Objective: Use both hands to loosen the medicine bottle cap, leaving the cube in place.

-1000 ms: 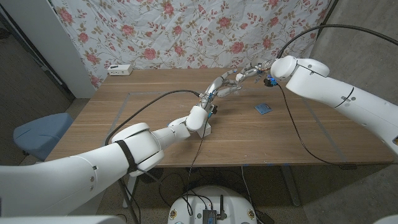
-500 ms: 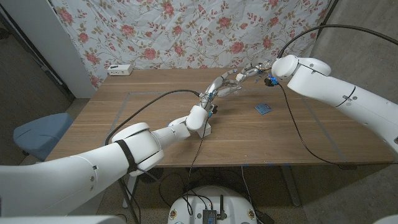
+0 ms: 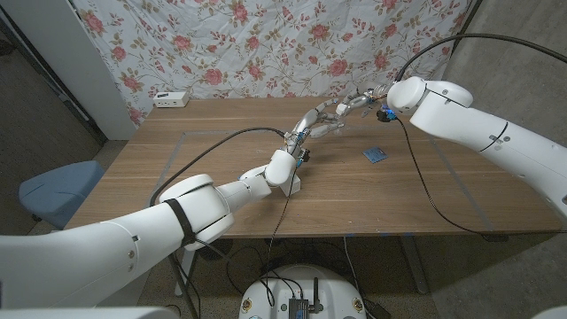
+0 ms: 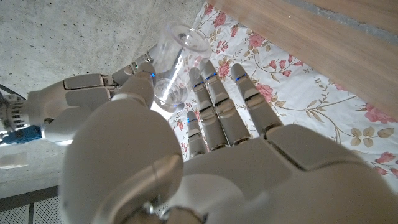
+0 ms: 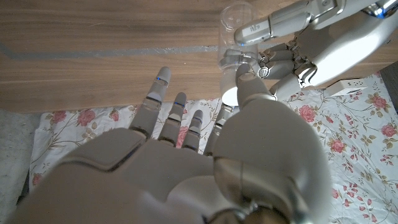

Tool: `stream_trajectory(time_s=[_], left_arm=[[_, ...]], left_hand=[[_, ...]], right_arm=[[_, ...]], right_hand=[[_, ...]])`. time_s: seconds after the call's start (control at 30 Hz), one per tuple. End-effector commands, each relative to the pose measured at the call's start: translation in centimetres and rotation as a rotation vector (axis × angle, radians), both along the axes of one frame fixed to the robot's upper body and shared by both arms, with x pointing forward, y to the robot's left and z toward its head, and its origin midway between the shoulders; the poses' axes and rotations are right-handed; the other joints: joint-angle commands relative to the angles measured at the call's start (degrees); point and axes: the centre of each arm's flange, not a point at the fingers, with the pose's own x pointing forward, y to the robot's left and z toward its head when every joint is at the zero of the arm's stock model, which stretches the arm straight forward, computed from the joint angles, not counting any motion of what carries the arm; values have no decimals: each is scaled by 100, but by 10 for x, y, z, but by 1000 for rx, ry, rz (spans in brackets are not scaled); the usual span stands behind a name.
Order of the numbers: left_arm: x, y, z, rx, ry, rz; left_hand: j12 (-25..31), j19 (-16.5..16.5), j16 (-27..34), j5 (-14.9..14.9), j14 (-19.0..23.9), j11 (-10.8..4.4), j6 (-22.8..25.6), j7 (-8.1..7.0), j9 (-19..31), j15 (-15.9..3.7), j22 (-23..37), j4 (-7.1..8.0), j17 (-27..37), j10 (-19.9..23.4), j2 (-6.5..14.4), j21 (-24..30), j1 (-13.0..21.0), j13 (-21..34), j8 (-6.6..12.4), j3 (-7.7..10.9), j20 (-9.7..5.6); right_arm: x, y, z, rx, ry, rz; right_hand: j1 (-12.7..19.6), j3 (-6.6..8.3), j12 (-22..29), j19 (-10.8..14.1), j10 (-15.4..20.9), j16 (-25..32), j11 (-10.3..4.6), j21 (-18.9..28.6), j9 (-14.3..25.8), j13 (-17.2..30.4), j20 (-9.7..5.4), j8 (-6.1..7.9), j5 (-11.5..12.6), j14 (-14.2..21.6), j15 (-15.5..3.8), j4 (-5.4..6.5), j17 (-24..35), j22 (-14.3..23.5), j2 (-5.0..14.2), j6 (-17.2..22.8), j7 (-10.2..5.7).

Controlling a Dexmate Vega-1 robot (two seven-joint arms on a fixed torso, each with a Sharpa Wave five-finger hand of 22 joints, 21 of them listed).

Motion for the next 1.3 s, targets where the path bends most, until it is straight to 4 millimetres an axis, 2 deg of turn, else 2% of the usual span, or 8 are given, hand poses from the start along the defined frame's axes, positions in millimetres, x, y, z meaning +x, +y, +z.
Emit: stream_trajectory(time_s=[0.03,0.27,0.6,0.7,1.3], left_arm=[[2,1,0,2,13,6],[3,1,1,0,15,10],[2,1,2,-1,6,12],[2,2,2,-4,0,11],[-4,11,4,-28,-51,3]], left_hand=[[23,4,8,17,39,-314,11,-42,13,-475,31,5,15,290,52,-10,17,22,-10,33,6],[26,4,5,17,36,-342,19,-46,13,-468,32,2,13,295,48,-10,16,22,-7,34,1],[19,-6,2,17,29,-292,10,-33,13,-476,32,0,12,278,45,-13,17,23,-11,34,-3],[22,-5,0,18,21,-327,12,-40,13,-489,32,-8,13,284,44,-12,28,23,-11,37,-11],[27,6,14,16,34,-314,15,-41,13,-490,31,-14,20,296,47,-8,43,23,-10,29,-24]], right_arm=[[-1,0,0,11,-8,7],[-2,-1,0,17,-7,7],[-4,-5,0,33,-15,2],[-6,-6,0,38,-21,-2],[-15,-12,5,58,-45,-43]], right_hand=[[-17,10,43,28,71,41,6,15,21,17,26,29,-3,48,-25,53,12,26,-49,484,-222],[-37,0,47,46,92,48,39,23,20,17,34,21,-9,54,-23,63,17,26,-65,489,-202],[-67,-21,50,86,120,59,59,39,18,17,37,9,-16,72,3,70,19,26,-98,502,-145],[-73,-26,51,95,127,63,62,42,17,17,41,9,-17,80,6,71,19,26,-105,515,-144],[-119,-59,64,122,192,88,80,49,14,16,23,26,-24,132,14,79,19,25,-135,616,-83]])
